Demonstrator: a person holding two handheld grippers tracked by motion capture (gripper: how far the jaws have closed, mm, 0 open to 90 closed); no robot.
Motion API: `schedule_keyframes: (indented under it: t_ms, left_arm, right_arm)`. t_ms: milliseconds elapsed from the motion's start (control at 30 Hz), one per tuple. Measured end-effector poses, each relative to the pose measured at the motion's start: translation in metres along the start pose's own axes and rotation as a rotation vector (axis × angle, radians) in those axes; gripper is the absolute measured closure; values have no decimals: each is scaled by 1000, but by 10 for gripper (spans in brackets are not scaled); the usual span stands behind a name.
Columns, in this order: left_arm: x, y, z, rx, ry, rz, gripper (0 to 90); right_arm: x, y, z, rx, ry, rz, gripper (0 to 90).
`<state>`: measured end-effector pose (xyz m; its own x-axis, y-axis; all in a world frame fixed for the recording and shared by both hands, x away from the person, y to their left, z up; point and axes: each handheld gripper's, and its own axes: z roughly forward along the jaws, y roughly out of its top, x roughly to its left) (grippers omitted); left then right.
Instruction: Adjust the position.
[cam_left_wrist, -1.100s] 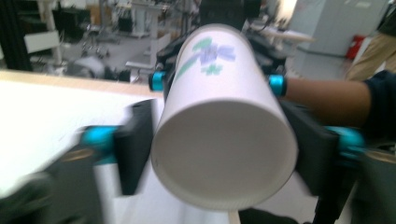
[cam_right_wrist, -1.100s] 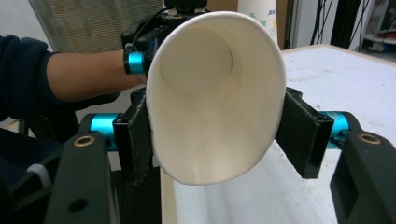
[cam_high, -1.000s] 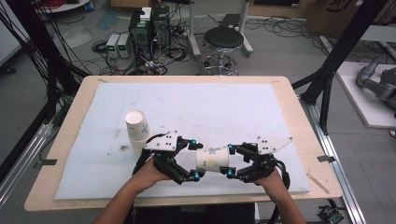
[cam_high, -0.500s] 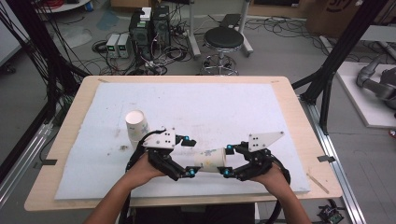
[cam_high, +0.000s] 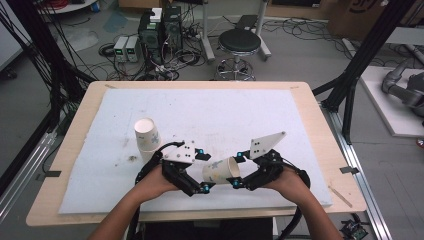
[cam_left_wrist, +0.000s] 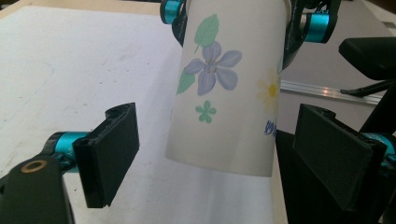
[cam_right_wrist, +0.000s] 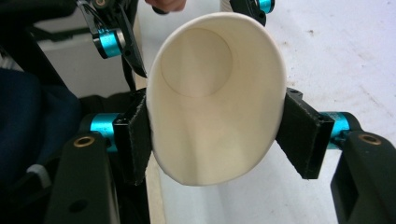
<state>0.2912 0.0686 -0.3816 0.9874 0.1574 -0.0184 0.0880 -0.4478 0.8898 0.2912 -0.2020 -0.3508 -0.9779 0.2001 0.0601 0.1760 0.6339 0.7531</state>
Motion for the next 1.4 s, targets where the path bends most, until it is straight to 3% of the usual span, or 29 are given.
schedule_keyframes:
  t_ms: [433, 800, 1400]
  left_arm:
    - [-1, 6, 7, 95, 0, 41, 170]
    - [-1, 7, 15, 140, -12, 40, 200]
    - [-1, 6, 25, 199, -54, 46, 297]
  right_arm:
    - [1, 25, 6, 157, -24, -66, 344]
    - [4, 43, 18, 303, -28, -133, 344]
    - [9, 51, 32, 410, -20, -174, 343]
